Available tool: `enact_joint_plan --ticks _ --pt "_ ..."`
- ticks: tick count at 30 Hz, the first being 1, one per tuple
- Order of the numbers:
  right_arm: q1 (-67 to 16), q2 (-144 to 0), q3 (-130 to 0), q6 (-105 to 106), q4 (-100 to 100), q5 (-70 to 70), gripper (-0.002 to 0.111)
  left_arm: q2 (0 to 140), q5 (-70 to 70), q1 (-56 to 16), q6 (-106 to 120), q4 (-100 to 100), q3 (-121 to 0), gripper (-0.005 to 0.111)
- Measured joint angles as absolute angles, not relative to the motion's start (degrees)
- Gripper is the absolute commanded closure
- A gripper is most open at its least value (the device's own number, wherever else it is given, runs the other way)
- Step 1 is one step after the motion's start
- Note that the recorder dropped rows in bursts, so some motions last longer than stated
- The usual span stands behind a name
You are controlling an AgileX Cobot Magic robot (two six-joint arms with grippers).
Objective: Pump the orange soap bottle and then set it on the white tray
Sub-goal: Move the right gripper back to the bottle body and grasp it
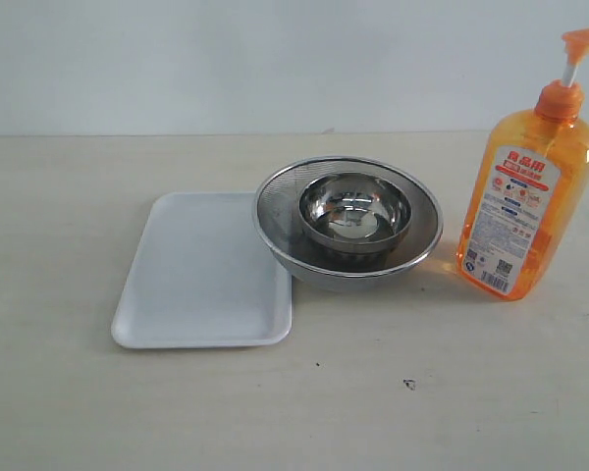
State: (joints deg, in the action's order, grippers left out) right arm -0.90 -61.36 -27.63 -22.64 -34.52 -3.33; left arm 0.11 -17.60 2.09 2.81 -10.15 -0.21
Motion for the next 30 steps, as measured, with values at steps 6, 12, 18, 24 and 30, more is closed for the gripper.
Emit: enact_joint_plan --ticks 6,12,18,24,30 --pt "2.3 -62.8 -22.7 -17.3 -35.6 13.2 0.108 0.1 -17.6 2.1 2.8 -10.1 -0.2 0.102" --pt "2.4 -69.7 -21.8 -16.5 -37.6 21.9 0.108 0.1 -17.6 2.1 2.8 -10.1 -0.2 0.102" --pt "2.4 -74.7 -21.8 -17.7 -40.3 25.7 0.108 0.1 -17.6 2.1 2.8 -10.1 -0.2 0.102" --pt "2.6 -74.8 -21.8 -24.6 -40.5 21.0 0.091 0.1 -17.6 2.1 2.8 -10.1 -0.2 0.102" --pt "2.6 -73.4 -21.8 -30.8 -40.5 18.4 0.003 0.1 -17.6 2.1 2.8 -10.1 -0.2 0.102"
